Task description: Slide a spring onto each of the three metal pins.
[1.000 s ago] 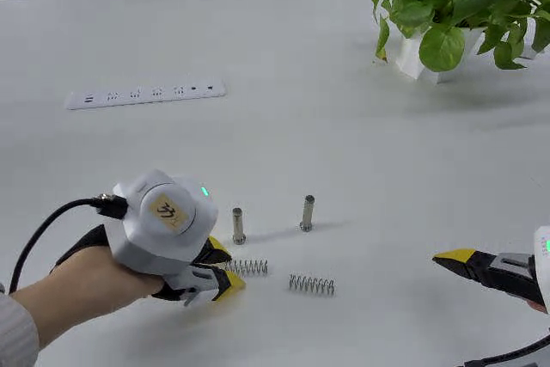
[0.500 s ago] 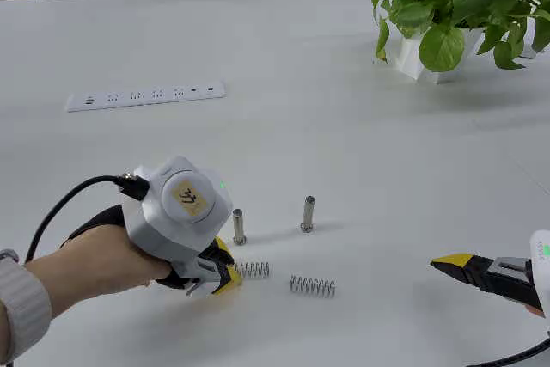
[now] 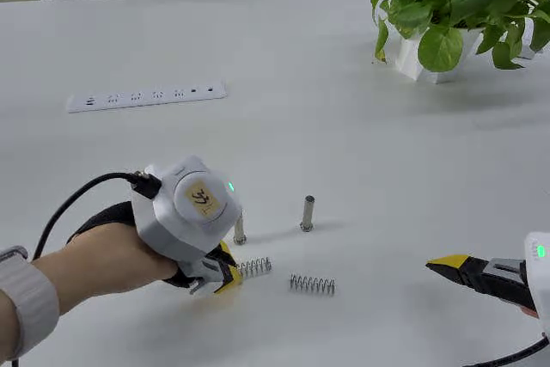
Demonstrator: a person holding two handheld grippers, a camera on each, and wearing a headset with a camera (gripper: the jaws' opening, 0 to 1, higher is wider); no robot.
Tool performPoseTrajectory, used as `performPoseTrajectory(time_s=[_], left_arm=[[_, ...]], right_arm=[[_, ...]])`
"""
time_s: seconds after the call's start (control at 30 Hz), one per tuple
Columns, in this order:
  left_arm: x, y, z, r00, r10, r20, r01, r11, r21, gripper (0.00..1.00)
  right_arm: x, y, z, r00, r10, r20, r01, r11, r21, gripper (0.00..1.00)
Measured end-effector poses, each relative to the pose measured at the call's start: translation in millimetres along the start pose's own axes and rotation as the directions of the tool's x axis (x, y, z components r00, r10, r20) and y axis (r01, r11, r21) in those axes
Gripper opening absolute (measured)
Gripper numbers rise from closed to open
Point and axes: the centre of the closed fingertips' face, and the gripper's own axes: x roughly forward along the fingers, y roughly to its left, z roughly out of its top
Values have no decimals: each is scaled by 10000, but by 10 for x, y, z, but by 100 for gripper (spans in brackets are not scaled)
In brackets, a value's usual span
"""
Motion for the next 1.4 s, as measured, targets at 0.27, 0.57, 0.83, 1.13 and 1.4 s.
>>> performPoseTrajectory(time_s=[0.27, 0.57, 0.83, 1.13, 1.4], left_arm=[[-26, 2, -17, 9937, 355, 1063, -218, 9916, -1276, 7], [-183, 15, 35, 9706, 996, 2193, -460, 9704, -2372, 7], [-318, -114, 59, 9528, 958, 2880, -210, 9674, -2525, 7], [-419, -301, 77, 9359, 786, 3434, 54, 9715, -2369, 7], [-528, -503, 134, 9152, 569, 3990, 280, 9786, -2037, 7]], right_arm=[[23, 31, 0, 10000, 67, 42, -67, 10000, 67, 96], [64, 46, 62, 9998, 213, 49, -212, 9998, -38, 96], [117, 57, 258, 9980, 465, 427, -466, 9989, 23, 95], [203, 168, 420, 9932, 1069, 461, -1056, 9940, -293, 92], [304, 285, 576, 9852, 1684, 322, -1651, 9826, -851, 90]])
